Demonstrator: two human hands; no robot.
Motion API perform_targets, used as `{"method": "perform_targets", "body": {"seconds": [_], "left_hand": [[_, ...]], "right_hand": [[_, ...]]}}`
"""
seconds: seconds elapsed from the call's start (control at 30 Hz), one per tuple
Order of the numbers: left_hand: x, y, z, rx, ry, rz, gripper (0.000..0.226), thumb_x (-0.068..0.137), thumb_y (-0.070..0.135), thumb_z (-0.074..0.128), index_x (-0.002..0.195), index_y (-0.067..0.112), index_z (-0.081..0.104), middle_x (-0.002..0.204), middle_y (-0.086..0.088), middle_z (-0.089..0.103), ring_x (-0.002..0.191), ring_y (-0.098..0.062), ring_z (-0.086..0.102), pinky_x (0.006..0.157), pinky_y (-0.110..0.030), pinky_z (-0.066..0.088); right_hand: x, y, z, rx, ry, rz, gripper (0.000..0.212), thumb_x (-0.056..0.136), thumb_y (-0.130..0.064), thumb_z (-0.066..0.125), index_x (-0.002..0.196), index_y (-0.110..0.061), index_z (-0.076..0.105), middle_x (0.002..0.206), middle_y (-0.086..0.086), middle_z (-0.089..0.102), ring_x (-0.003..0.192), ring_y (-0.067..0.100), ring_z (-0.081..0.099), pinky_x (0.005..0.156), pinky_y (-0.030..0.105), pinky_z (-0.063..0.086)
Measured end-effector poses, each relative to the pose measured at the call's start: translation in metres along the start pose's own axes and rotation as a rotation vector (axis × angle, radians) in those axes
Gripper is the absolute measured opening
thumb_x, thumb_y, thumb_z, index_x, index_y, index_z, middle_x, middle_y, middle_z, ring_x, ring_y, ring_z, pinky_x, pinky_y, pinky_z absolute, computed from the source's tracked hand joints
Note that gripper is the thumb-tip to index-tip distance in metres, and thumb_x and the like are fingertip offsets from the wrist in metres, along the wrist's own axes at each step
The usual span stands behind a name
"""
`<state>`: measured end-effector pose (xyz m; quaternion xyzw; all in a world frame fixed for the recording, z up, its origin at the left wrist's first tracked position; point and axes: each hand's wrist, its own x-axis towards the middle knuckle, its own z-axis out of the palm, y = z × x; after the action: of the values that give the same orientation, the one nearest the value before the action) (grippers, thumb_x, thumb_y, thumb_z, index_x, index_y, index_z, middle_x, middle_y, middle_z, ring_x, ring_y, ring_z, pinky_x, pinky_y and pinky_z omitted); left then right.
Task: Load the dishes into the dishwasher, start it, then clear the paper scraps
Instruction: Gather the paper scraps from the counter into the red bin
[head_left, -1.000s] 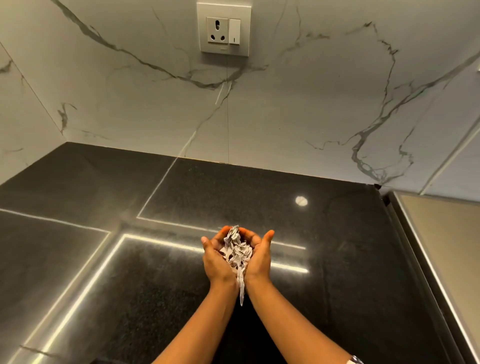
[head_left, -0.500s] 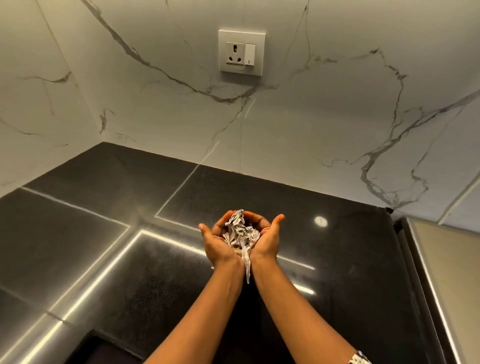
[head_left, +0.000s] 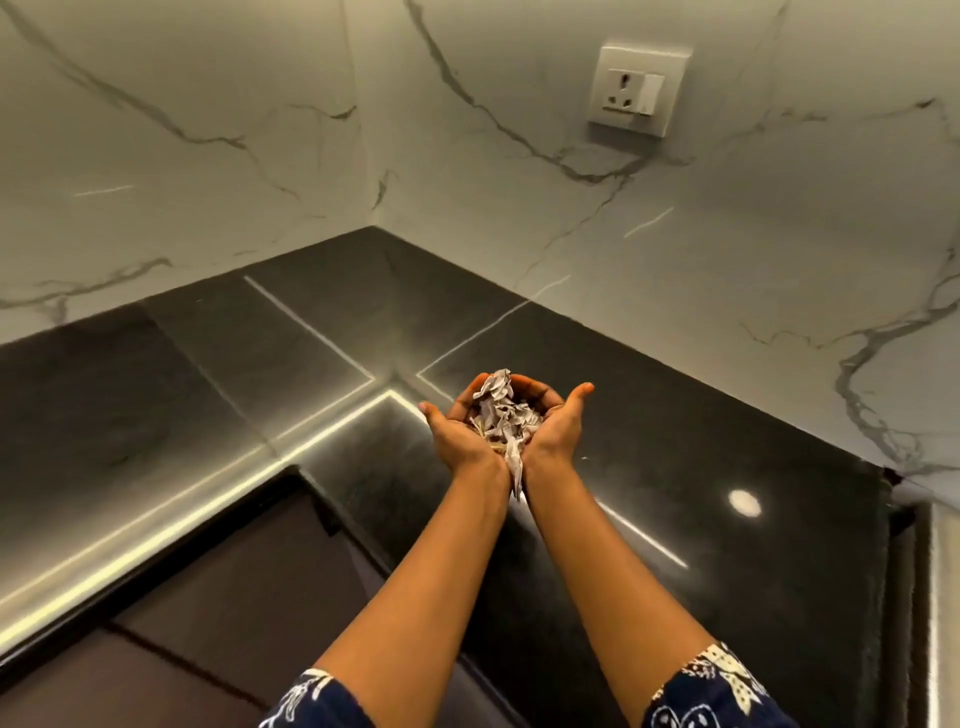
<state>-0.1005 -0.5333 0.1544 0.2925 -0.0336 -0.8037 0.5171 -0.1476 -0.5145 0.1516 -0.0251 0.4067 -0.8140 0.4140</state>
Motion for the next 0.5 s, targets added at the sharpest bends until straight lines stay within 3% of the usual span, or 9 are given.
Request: {"method": "perform_targets", "body": {"seconds": [0.1, 0.23, 0.5], "left_hand": [[-0.018, 0.041, -0.026, -0.064, 0.016, 0.09, 0.073, 0.097, 0.059, 0.019, 0.081, 0.005, 0.066, 0.073, -0.016, 0.071, 0.071, -0.03, 0.067, 0.074, -0.037, 0.053], [-0.052, 0.105, -0.072, -0.126, 0.075, 0.201, 0.061, 0.1, 0.048, 0.027, 0.079, 0.004, 0.064, 0.071, -0.015, 0.07, 0.069, -0.029, 0.068, 0.067, -0.034, 0.053], [-0.115, 0.218, -0.243, -0.213, 0.343, 0.409, 0.053, 0.101, 0.041, 0.029, 0.08, 0.006, 0.062, 0.069, -0.013, 0.071, 0.062, -0.024, 0.07, 0.067, -0.033, 0.05]], "right_hand": [[-0.032, 0.031, 0.022, -0.033, -0.076, 0.066, 0.077, 0.095, -0.06, 0.015, 0.073, -0.004, 0.064, 0.062, 0.008, 0.069, 0.06, 0.021, 0.066, 0.066, 0.029, 0.054], [-0.085, 0.095, 0.052, -0.065, -0.156, 0.194, 0.058, 0.098, -0.044, 0.031, 0.071, -0.005, 0.063, 0.066, 0.012, 0.067, 0.068, 0.028, 0.063, 0.069, 0.032, 0.053], [-0.211, 0.271, 0.051, -0.161, -0.189, 0.529, 0.053, 0.099, -0.033, 0.031, 0.067, -0.004, 0.062, 0.064, 0.013, 0.068, 0.063, 0.024, 0.064, 0.07, 0.033, 0.05]]}}
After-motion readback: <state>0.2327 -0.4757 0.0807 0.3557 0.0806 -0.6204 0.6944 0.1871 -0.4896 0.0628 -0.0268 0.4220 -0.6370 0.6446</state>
